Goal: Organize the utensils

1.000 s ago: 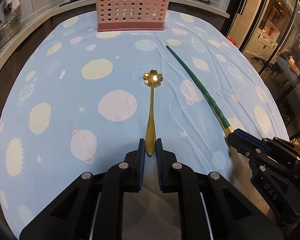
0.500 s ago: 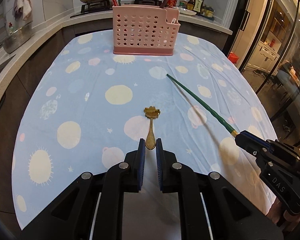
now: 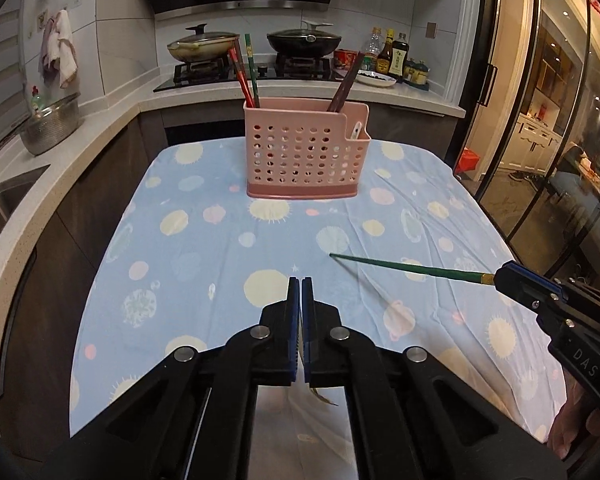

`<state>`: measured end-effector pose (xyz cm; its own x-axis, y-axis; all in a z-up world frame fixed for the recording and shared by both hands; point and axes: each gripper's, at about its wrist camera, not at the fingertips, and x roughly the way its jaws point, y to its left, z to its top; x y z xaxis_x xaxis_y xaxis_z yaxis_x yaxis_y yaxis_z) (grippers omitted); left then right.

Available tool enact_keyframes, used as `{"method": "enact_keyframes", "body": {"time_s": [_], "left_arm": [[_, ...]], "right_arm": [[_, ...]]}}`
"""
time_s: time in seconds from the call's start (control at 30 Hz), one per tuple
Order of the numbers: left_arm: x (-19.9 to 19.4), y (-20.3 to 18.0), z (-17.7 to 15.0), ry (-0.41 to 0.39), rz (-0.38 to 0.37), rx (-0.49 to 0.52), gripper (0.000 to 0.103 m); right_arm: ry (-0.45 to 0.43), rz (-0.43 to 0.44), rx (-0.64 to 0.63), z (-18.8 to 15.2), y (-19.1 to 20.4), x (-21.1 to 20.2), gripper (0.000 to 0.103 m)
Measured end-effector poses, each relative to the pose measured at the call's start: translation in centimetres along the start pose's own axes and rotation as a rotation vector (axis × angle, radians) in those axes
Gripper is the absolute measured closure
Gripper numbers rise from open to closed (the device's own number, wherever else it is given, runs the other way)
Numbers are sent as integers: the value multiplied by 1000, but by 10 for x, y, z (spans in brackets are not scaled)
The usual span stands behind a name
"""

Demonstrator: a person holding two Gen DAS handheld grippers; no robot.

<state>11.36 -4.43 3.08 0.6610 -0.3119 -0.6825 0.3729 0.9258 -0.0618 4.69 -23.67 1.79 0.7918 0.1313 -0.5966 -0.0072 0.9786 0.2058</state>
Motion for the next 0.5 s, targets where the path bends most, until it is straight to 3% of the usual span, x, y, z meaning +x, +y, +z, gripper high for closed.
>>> {"method": "enact_keyframes", "body": {"time_s": [0.23,0.5], "left_arm": [[6,7,11,-8,8,-13,103],[31,19,-8,73,17,-49,101]], "right_arm": [[-33,5,-1,18,1,1,96],[10,-1,42,5,-10,10,96]]}}
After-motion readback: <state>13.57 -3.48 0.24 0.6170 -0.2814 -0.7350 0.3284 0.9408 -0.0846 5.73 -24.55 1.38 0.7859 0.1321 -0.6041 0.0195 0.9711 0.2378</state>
